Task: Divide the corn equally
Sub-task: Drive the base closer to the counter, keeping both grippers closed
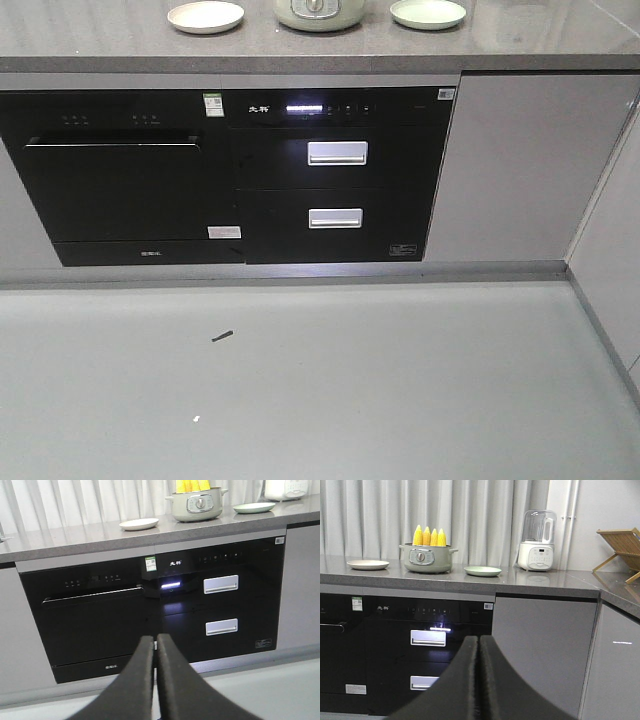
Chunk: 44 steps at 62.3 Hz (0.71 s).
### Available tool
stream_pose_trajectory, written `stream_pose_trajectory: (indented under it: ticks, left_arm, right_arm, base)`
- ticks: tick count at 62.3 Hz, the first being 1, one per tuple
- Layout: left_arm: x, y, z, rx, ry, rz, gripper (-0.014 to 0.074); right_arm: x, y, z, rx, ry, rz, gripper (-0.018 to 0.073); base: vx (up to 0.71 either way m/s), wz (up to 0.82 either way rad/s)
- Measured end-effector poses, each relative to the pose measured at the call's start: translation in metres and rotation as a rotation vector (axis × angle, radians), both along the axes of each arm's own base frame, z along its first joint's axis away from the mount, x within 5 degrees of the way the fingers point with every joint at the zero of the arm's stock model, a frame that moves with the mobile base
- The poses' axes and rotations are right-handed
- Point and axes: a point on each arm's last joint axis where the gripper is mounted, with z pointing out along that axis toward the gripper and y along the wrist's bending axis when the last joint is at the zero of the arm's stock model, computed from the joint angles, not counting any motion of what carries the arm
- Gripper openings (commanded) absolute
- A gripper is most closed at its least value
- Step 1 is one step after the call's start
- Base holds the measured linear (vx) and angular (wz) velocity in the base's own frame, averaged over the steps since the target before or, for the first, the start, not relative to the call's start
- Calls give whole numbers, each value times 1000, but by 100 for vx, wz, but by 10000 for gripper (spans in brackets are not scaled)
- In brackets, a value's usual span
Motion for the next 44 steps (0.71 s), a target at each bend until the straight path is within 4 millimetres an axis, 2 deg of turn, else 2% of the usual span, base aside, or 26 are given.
stream_pose_trajectory:
  ticks: [44]
  left_arm:
    - [0,0,0,0,0,0,-6]
  right_arm:
    - [0,0,0,0,0,0,-4]
  base:
    - [4,-1]
